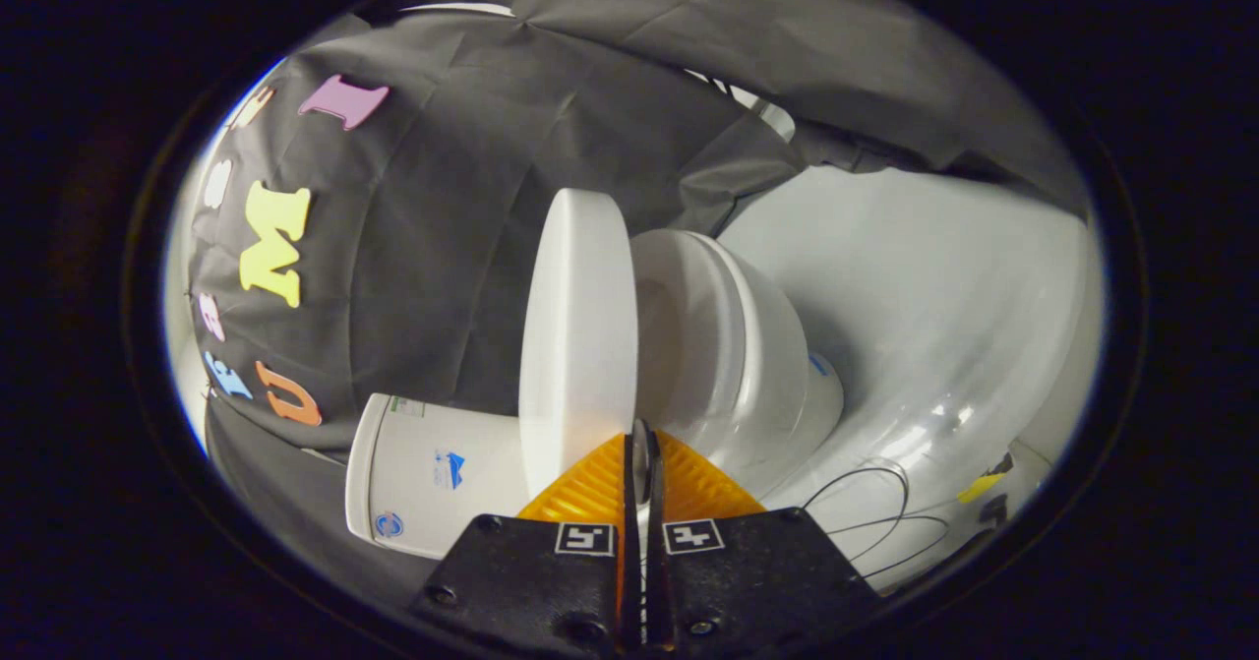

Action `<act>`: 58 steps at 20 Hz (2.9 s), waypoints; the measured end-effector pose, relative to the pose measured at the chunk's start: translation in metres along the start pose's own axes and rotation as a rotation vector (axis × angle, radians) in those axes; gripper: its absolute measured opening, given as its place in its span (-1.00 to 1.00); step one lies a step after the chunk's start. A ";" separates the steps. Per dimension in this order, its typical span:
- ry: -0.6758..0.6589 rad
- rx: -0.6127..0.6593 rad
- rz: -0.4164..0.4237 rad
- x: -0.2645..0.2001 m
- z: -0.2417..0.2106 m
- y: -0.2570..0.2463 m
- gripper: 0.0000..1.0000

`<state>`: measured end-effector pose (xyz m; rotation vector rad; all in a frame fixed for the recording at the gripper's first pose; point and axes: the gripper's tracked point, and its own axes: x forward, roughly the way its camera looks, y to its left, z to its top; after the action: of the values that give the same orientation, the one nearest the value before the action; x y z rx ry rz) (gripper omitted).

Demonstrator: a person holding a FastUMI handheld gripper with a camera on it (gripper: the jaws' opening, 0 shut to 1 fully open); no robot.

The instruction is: Open the toilet lid.

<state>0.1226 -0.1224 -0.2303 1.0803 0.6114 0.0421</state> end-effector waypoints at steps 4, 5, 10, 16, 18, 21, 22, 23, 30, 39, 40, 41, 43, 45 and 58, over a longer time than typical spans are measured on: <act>-0.009 0.003 0.011 -0.005 0.001 0.010 -0.89; -0.010 0.002 0.009 -0.006 -0.001 0.012 -0.89; -0.030 -0.035 0.001 -0.011 0.001 0.026 -0.89; -0.058 -0.075 0.015 -0.021 -0.001 0.051 -0.89; -0.067 -0.102 0.016 -0.024 -0.002 0.060 -0.89; -0.079 -0.135 0.021 -0.029 -0.004 0.075 -0.89; -0.083 -0.148 0.020 -0.030 -0.006 0.079 -0.89; -0.087 -0.160 0.017 -0.031 -0.007 0.083 -0.89; -0.108 -0.227 -0.005 -0.034 -0.012 0.107 -0.89; -0.132 -0.305 -0.026 -0.038 -0.025 0.137 -0.89; -0.137 -0.318 -0.031 -0.038 -0.026 0.141 -0.89; -0.140 -0.329 -0.033 -0.039 -0.028 0.144 -0.89; -0.145 -0.348 -0.026 -0.038 -0.031 0.152 -0.89; -0.144 -0.362 -0.015 -0.039 -0.034 0.160 -0.89; -0.185 -0.564 0.000 -0.042 -0.066 0.220 -0.87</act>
<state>0.1119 0.0248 -0.0489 0.5296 0.3962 0.1065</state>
